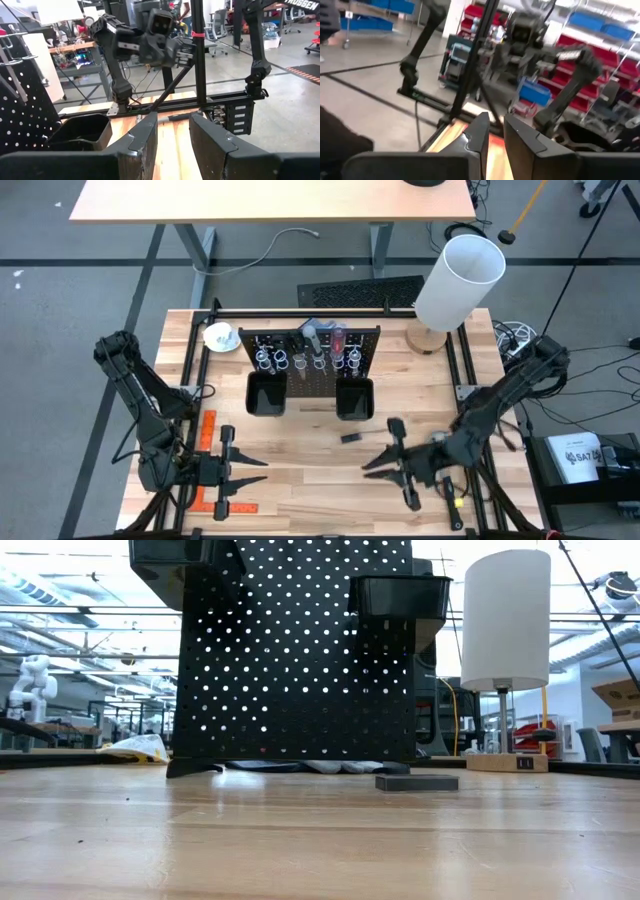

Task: Hang tools onto peg board
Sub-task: Put the black strip holder into the right black bin on the black pegboard

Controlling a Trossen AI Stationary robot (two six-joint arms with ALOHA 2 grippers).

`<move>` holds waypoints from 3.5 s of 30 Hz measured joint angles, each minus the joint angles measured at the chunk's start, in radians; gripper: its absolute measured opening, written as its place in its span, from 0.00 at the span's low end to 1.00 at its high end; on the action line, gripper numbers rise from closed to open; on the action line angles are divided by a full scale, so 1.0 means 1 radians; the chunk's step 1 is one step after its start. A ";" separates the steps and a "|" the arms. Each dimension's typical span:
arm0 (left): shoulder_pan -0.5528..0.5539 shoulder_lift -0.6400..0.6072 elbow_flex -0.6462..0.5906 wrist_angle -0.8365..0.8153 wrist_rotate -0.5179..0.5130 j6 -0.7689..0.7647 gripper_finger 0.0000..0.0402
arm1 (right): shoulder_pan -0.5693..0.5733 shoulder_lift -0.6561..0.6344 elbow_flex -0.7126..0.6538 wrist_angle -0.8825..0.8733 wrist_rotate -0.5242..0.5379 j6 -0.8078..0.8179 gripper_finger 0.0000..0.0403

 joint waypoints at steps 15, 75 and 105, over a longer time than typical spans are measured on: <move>0.011 0.013 0.000 -0.008 -0.001 -0.023 0.30 | 0.074 0.260 0.000 0.007 0.143 0.251 0.13; 0.012 0.013 0.000 -0.015 0.000 -0.024 0.30 | -0.284 0.454 0.003 -0.631 -0.327 0.659 0.45; 0.013 0.013 0.000 -0.029 0.000 -0.042 0.30 | -0.238 0.476 -0.002 -0.528 -0.271 0.548 0.45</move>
